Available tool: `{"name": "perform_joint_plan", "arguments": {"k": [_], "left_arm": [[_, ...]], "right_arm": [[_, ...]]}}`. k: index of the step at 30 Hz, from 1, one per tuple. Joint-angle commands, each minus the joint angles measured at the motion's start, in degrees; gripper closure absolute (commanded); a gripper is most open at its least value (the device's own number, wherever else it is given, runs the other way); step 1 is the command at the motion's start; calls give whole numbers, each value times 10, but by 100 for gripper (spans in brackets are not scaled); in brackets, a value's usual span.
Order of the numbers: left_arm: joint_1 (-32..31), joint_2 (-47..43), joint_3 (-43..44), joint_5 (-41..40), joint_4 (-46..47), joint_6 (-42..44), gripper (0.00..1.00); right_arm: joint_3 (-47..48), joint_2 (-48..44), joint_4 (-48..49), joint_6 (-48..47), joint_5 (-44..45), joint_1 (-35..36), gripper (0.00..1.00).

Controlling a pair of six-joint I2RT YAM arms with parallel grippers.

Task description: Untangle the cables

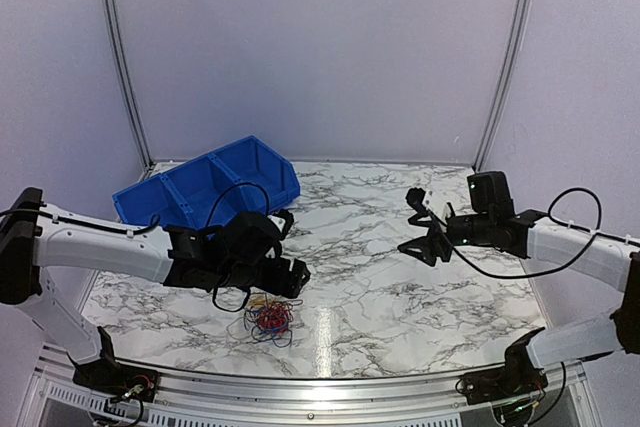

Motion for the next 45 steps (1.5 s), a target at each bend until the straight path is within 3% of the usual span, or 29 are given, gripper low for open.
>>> {"name": "perform_joint_plan", "arguments": {"k": [1,8,10,13,18,22,32,41,45], "left_arm": [[19,-51,-32,-34,-40,16,8],[19,-190,-130,-34,-42,-41,14],[19,-222,-158,-32,-35,-51,14],[18,-243,-200,-26,-4,-57,14],[7,-264,-264,-13,86,-75,15],[6,-284,-308,-7,144,-92,15],[6,-278,-323,-14,153,-114,15],[6,-293,-344,-1,194,-118,14],[3,-282,-352,1,234,-129,12]], "right_arm": [[45,20,-40,-29,-75,48,30],[147,113,-109,-84,-79,160,51],[165,150,-113,-102,-67,188,50],[185,202,-95,-110,-26,231,33],[247,291,-113,-127,-15,283,34],[280,337,-112,-126,-6,303,39],[337,411,-130,-137,9,335,56],[347,421,-133,-137,7,346,62],[356,429,-120,-114,11,348,74]]}}
